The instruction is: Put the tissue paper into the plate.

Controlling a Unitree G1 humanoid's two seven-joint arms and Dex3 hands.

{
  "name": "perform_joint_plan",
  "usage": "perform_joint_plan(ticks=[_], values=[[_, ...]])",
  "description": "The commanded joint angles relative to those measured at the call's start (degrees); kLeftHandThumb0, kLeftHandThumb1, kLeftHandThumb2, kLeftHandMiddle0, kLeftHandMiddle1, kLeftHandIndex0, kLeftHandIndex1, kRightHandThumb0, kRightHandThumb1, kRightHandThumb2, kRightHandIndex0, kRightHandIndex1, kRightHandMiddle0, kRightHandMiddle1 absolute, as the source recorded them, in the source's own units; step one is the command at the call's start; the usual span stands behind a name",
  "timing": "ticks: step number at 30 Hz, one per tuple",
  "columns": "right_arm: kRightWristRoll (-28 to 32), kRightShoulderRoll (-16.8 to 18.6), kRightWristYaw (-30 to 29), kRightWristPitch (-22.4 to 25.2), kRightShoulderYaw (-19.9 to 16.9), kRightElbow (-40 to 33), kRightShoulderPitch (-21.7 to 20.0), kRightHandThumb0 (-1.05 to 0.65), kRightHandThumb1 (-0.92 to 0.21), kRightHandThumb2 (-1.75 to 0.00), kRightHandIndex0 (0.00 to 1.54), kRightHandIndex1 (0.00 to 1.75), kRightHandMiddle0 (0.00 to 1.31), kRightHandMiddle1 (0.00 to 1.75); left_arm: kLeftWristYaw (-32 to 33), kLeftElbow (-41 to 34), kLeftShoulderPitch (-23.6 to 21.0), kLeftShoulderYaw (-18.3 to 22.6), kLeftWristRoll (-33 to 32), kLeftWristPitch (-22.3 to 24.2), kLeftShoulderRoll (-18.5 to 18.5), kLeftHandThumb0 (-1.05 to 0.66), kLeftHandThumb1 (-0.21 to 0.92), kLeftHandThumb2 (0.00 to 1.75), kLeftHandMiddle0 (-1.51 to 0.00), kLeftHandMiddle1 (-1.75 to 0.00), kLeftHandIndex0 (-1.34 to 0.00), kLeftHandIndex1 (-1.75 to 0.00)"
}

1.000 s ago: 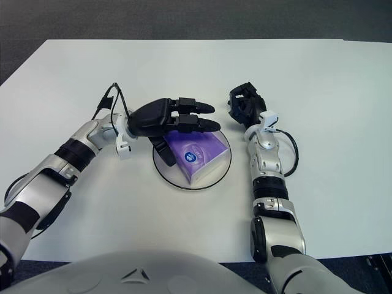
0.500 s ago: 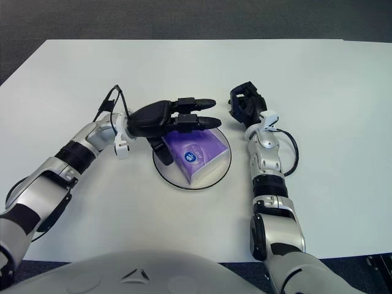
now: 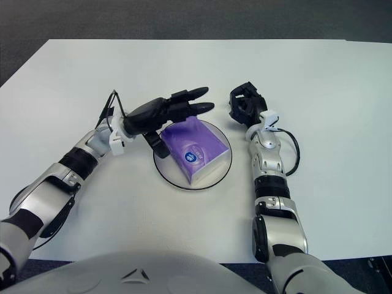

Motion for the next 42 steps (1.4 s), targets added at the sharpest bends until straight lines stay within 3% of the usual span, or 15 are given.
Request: perform_joint_plan(ticks=[1, 4, 7, 13, 17, 21, 26, 29, 34, 36, 38, 39, 42], values=[[-0.93, 0.49, -0.39, 3.81, 0.55, 3.20, 3.52, -0.39, -0.64, -0.88, 0.66, 1.75, 0.38, 1.75, 1.96, -1.88, 2.74, 4.93, -0.07, 1.73, 0.37, -1.05, 0.92, 0.74, -0.10, -0.02, -0.15, -0.02], [-0.72, 0.60, -0.35, 3.07, 0.38, 4.62, 2.97, -0.39, -0.65, -0.88, 0.71, 1.75, 0.37, 1.75, 6.64, -3.66, 6.17, 10.21, 4.25, 3.40, -1.50, -1.04, 0.92, 0.77, -0.15, -0.03, -0.21, -0.05], [-0.44, 0.75, -0.30, 2.32, 0.15, 5.71, 2.54, -0.39, -0.65, -0.87, 0.74, 1.75, 0.37, 1.75, 8.66, -1.59, 7.33, 12.35, 5.52, 3.74, -2.62, -1.03, 0.92, 0.81, -0.21, -0.02, -0.28, -0.07], [-0.29, 0.82, -0.24, 1.25, -0.03, 7.06, 2.03, -0.39, -0.66, -0.86, 0.75, 1.75, 0.36, 1.75, 4.57, 10.93, 4.48, 12.88, 0.07, 1.05, -1.86, -1.00, 0.92, 0.86, -0.23, -0.01, -0.28, -0.05], [-0.25, 0.79, -0.27, 0.99, -0.05, 7.45, 1.85, -0.39, -0.66, -0.85, 0.75, 1.75, 0.36, 1.75, 0.58, 13.39, 5.96, 14.03, -6.48, 0.19, -1.61, -0.99, 0.92, 0.87, -0.24, -0.01, -0.27, -0.04], [-0.19, 0.74, -0.23, 0.85, -0.10, 7.67, 1.78, -0.39, -0.67, -0.85, 0.75, 1.75, 0.36, 1.75, 0.64, 14.29, 7.71, 16.47, -8.81, 1.83, -3.11, -0.96, 0.92, 0.88, -0.27, -0.02, -0.28, -0.04], [-0.14, 0.68, -0.11, 0.65, -0.15, 7.96, 1.73, -0.39, -0.67, -0.85, 0.74, 1.75, 0.36, 1.75, 0.35, 14.02, 8.70, 19.47, -12.99, 7.13, -5.96, -0.92, 0.92, 0.87, -0.41, -0.03, -0.33, -0.05], [-0.13, 0.66, -0.08, 0.55, -0.16, 8.12, 1.70, -0.39, -0.67, -0.85, 0.74, 1.75, 0.36, 1.75, 0.96, 13.31, 9.49, 21.73, -15.40, 11.17, -7.81, -0.87, 0.92, 0.89, -0.66, -0.05, -0.51, -0.09], [-0.08, 0.57, 0.01, 0.37, -0.19, 8.32, 1.70, -0.39, -0.67, -0.84, 0.74, 1.75, 0.35, 1.75, 0.75, 7.61, 12.92, 25.86, -23.55, 22.98, -12.16, -0.76, 0.92, 0.83, -0.92, -0.14, -0.70, -0.19], [-0.08, 0.57, 0.01, 0.33, -0.17, 8.35, 1.69, -0.38, -0.67, -0.84, 0.74, 1.75, 0.35, 1.75, 0.18, 5.05, 14.31, 27.31, -26.83, 27.46, -13.39, -0.70, 0.92, 0.78, -0.95, -0.25, -0.68, -0.35], [-0.08, 0.56, 0.03, 0.29, -0.14, 8.40, 1.69, -0.38, -0.68, -0.84, 0.74, 1.75, 0.35, 1.75, 1.18, 3.49, 15.38, 28.80, -28.41, 30.43, -14.13, -0.63, 0.92, 0.74, -0.91, -0.50, -0.62, -0.57], [-0.07, 0.56, 0.04, 0.27, -0.13, 8.43, 1.69, -0.38, -0.68, -0.84, 0.74, 1.75, 0.35, 1.75, 1.43, 2.78, 15.73, 29.24, -28.60, 31.41, -14.31, -0.56, 0.92, 0.71, -0.86, -0.80, -0.57, -0.74], [-0.03, 0.54, 0.12, 0.25, -0.11, 8.38, 1.77, -0.38, -0.68, -0.84, 0.73, 1.75, 0.35, 1.75, 4.00, 0.25, 17.01, 30.55, -28.45, 34.69, -15.29, -0.48, 0.92, 0.67, -0.83, -1.10, -0.54, -0.92]])
